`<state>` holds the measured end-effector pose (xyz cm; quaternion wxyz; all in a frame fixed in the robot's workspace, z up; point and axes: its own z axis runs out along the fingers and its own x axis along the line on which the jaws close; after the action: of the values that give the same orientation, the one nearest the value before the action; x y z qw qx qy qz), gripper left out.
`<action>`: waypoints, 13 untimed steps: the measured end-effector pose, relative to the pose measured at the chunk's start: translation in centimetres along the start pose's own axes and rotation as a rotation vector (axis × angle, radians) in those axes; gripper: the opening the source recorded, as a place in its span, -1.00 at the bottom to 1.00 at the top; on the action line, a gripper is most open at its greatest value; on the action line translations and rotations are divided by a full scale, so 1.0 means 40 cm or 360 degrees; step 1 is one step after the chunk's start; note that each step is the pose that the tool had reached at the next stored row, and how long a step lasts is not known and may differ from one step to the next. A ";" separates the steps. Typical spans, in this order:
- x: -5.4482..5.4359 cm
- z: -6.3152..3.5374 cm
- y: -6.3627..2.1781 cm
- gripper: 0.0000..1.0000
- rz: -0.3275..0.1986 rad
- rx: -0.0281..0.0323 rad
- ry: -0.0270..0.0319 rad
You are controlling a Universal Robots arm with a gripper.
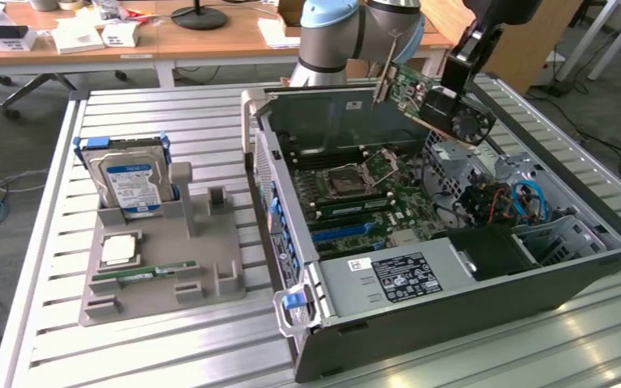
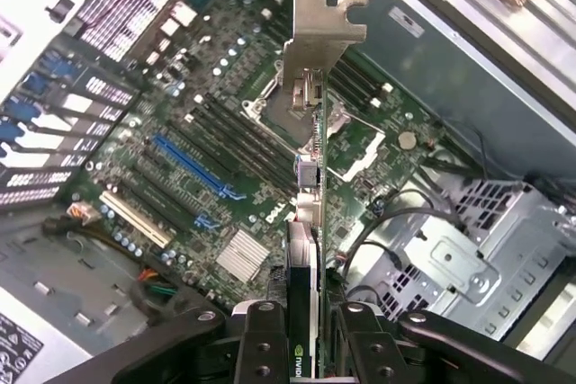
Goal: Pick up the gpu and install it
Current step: 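Insert the gpu into the slot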
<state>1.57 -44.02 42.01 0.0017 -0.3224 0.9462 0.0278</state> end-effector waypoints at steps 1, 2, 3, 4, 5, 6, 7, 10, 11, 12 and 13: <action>0.000 0.000 0.000 -0.47 -0.0027 -0.00003 0.00016; 0.000 0.000 0.000 -0.47 -0.0054 -0.00007 0.00031; 0.000 0.000 0.000 -0.47 -0.0081 -0.00011 0.00047; 0.000 0.000 0.000 -0.47 -0.0109 -0.00014 0.00064; 0.000 0.000 0.000 -0.47 -0.0138 -0.00018 0.00080; 0.000 0.001 0.000 -0.47 -0.0166 -0.00022 0.00096; 0.000 0.001 0.000 -0.47 -0.0194 -0.00026 0.00112; 0.000 0.001 0.000 -0.47 -0.0281 -0.00036 0.00164; 0.000 0.001 0.000 -0.47 -0.0309 -0.00041 0.00179; 0.000 0.001 0.000 -0.47 -0.0337 -0.00044 0.00195; 0.000 0.001 0.000 -0.47 -0.0365 -0.00048 0.00211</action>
<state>1.57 -44.02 41.97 -0.0019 -0.4286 0.9031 0.0267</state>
